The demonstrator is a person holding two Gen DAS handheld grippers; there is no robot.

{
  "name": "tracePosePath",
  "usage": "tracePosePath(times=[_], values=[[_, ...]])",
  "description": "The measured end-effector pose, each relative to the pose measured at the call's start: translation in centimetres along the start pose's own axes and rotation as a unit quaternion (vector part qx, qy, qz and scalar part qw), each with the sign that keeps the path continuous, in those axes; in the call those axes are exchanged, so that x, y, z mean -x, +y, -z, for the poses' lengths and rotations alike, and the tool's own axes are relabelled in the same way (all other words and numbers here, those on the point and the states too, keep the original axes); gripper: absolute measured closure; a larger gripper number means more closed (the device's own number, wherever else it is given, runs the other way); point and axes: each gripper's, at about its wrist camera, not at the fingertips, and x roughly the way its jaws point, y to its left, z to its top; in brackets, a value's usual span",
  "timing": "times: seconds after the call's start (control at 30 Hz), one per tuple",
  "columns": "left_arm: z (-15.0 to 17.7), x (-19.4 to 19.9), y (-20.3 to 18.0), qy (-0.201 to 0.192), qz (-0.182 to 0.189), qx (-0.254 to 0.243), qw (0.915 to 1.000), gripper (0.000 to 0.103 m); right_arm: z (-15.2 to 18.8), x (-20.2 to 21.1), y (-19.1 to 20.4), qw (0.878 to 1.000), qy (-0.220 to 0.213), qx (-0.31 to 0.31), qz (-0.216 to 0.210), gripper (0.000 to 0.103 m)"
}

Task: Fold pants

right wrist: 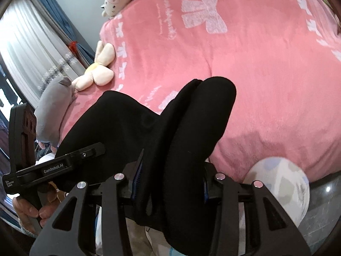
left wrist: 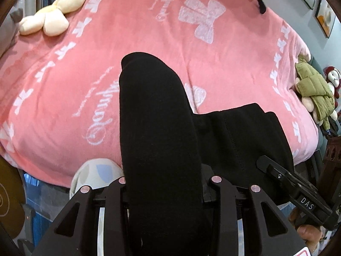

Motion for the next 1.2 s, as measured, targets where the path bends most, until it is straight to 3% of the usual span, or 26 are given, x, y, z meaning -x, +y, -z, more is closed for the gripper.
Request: tracePosePath(times=[0.37,0.73,0.93,1.2], values=[[-2.9,5.2,-1.2,-0.068,0.020,-0.018,0.9973,0.071,-3.8,4.1,2.1,0.997,-0.069,0.028,-0.016,0.063],[-8.3,10.3,-3.4,-0.161,0.044,-0.046,0.9848,0.071,-10.3,8.0,3.6,0.985,-0.159,0.062,-0.031,0.063],[-12.3,11.2,-4.3,-0.197,0.046,-0.058,0.9776,0.070,-14.5,8.5,4.1,0.976,-0.197,0.081,-0.039,0.063],[-18.1,10.0,-4.3,-0.231,0.037,-0.065,0.9701,0.070,-20.8,6.2,4.1,0.968,-0.227,0.094,-0.049,0.063]])
